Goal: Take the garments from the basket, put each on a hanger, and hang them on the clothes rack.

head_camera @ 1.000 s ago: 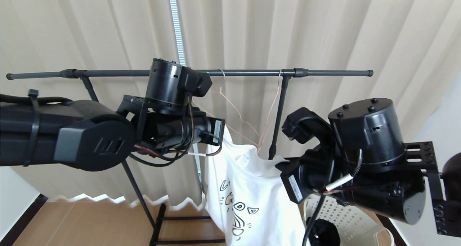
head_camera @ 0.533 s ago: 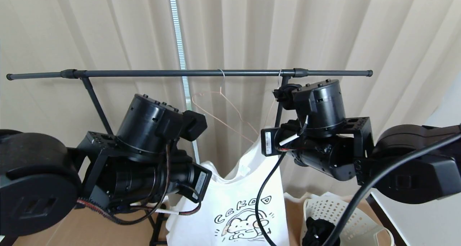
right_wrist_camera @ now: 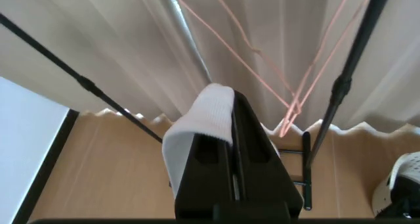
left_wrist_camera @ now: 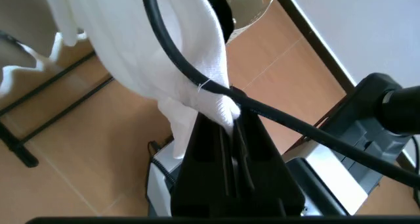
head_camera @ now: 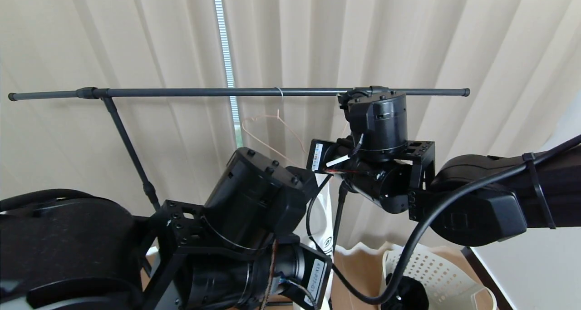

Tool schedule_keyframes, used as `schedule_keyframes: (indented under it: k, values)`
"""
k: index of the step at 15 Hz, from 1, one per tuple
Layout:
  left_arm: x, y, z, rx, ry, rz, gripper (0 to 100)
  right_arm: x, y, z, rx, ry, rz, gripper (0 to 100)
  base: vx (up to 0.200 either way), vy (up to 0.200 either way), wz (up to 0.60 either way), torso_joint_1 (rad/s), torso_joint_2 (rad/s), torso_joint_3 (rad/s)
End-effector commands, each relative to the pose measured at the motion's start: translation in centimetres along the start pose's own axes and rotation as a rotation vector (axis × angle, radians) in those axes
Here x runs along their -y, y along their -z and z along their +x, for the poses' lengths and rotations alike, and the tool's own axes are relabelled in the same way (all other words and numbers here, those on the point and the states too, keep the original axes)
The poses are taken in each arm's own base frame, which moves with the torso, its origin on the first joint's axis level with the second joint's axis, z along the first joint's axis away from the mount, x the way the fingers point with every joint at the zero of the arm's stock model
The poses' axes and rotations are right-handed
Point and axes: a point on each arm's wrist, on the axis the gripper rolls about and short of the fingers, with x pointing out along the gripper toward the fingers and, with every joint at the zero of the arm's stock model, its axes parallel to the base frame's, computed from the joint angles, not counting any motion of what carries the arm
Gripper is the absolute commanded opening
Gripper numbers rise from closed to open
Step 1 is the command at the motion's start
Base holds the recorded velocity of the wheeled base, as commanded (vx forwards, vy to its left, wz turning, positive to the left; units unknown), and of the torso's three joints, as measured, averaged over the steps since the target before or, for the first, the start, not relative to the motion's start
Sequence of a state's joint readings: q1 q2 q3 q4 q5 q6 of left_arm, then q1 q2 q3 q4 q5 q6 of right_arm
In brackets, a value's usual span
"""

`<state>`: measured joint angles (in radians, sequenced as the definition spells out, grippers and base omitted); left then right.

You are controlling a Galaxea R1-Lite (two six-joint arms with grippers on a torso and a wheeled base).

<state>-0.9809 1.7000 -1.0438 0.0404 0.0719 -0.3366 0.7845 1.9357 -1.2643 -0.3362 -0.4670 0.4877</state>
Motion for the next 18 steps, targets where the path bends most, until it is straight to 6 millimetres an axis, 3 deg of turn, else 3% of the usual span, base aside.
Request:
schedule_keyframes:
  k: [1,7,9,13,18]
  values:
    - [0.3,-0.1,1.4,-0.018,-0.004,0.001,0,0.1,-0.1,0.0,0.001,0.004,-0.004,0,0.0,0.0,0.0,0.0,0.0,0.0]
    - [-2.9,-0.2,-0.1,0.005,-0.079,-0.057,0,3.7,-4.1,-1.5,0.081,0.08,-0.065,0,0.0,0.0,0.0,0.0,0.0,0.0]
    - [-5.3,-0.9,-0.2,0.032,-0.14,-0.111,0,5.1,-4.8,-4.3,0.091,0.096,-0.19,0,0.0,0.0,0.0,0.0,0.0,0.0]
    - [-7.1,-1.8,1.2,0.089,-0.171,-0.087,0,5.5,-4.1,-9.0,0.082,0.054,-0.384,0,0.0,0.0,0.0,0.0,0.0,0.0]
    - [-7.1,-2.3,1.3,0.125,-0.169,-0.061,0,5.4,-3.6,-8.2,0.068,0.085,-0.398,0,0.0,0.0,0.0,0.0,0.0,0.0]
